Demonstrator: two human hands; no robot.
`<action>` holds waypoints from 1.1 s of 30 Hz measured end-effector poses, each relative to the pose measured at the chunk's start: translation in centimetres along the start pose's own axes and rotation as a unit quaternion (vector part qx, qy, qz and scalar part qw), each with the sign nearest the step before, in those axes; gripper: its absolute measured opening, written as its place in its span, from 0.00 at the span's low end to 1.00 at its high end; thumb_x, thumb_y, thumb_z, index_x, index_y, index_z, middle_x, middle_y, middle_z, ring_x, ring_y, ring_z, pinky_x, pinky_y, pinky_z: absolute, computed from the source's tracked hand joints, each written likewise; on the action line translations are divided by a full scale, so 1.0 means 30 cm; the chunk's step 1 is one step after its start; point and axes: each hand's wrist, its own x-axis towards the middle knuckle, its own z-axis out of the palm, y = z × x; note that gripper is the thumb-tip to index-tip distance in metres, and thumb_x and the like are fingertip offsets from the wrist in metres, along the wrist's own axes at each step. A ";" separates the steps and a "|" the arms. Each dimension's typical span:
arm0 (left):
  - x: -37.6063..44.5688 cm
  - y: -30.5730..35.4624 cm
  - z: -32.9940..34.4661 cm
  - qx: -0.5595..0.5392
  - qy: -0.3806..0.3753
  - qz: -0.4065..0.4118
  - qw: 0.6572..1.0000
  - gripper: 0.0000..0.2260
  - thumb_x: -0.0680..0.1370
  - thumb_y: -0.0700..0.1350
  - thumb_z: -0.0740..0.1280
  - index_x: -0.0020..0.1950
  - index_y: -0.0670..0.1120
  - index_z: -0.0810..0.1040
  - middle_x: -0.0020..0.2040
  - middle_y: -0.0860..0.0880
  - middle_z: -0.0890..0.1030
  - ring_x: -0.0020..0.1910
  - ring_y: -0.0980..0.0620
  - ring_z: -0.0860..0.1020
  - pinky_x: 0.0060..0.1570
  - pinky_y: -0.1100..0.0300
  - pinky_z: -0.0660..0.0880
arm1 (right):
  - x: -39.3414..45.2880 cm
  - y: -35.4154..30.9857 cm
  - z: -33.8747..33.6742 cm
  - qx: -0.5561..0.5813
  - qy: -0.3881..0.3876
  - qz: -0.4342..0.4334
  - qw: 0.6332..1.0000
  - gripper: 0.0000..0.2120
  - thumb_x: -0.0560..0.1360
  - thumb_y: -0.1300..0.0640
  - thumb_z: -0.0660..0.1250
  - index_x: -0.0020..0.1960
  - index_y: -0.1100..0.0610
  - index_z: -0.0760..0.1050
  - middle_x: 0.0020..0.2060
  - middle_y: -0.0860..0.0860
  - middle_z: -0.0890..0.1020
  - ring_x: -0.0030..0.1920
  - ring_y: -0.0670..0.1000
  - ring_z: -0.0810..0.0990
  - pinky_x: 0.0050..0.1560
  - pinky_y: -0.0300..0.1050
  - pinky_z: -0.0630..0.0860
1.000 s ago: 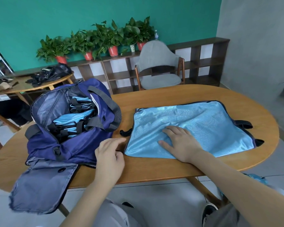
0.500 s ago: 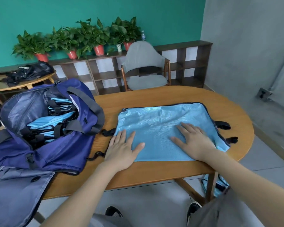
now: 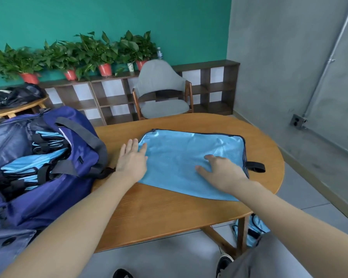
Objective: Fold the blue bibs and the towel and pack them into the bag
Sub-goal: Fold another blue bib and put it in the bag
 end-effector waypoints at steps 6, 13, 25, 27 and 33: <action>-0.126 0.188 0.014 -0.150 -0.142 -0.119 0.971 0.37 0.78 0.73 0.43 0.83 0.57 0.45 0.83 0.39 0.42 0.80 0.31 0.39 0.75 0.35 0.38 | 0.067 0.116 -0.054 -0.142 -0.063 -0.157 0.975 0.35 0.78 0.29 0.51 0.80 0.45 0.58 0.79 0.47 0.61 0.79 0.50 0.57 0.78 0.50 0.55; 0.039 0.053 0.036 -0.063 -0.071 -0.014 0.995 0.37 0.77 0.74 0.38 0.83 0.59 0.49 0.83 0.42 0.48 0.81 0.36 0.43 0.75 0.33 0.37 | 0.042 0.030 0.048 -0.220 0.007 -0.095 0.971 0.39 0.75 0.26 0.38 0.69 0.48 0.70 0.65 0.51 0.75 0.67 0.58 0.71 0.65 0.54 0.70; -0.055 0.143 -0.006 -0.183 -0.011 0.099 0.978 0.30 0.83 0.66 0.51 0.81 0.54 0.61 0.83 0.48 0.57 0.82 0.47 0.50 0.80 0.43 0.44 | 0.062 -0.011 0.142 -0.127 -0.023 -0.132 0.983 0.39 0.76 0.26 0.40 0.82 0.44 0.50 0.81 0.47 0.52 0.81 0.52 0.46 0.80 0.57 0.43; -0.120 0.145 -0.005 -0.228 -0.017 0.130 0.965 0.28 0.82 0.66 0.55 0.80 0.55 0.64 0.81 0.50 0.60 0.82 0.49 0.54 0.80 0.44 0.47 | 0.044 -0.036 0.155 -0.130 -0.016 -0.117 0.984 0.40 0.75 0.25 0.40 0.82 0.45 0.50 0.82 0.48 0.51 0.81 0.53 0.46 0.80 0.58 0.43; -0.280 0.021 -0.053 -0.330 0.002 0.191 0.924 0.15 0.79 0.57 0.69 0.63 0.54 0.83 0.62 0.57 0.82 0.64 0.62 0.75 0.67 0.63 0.69 | -0.023 -0.031 0.127 -0.042 0.055 -0.138 0.988 0.31 0.79 0.32 0.54 0.75 0.48 0.68 0.74 0.48 0.69 0.75 0.53 0.64 0.74 0.53 0.62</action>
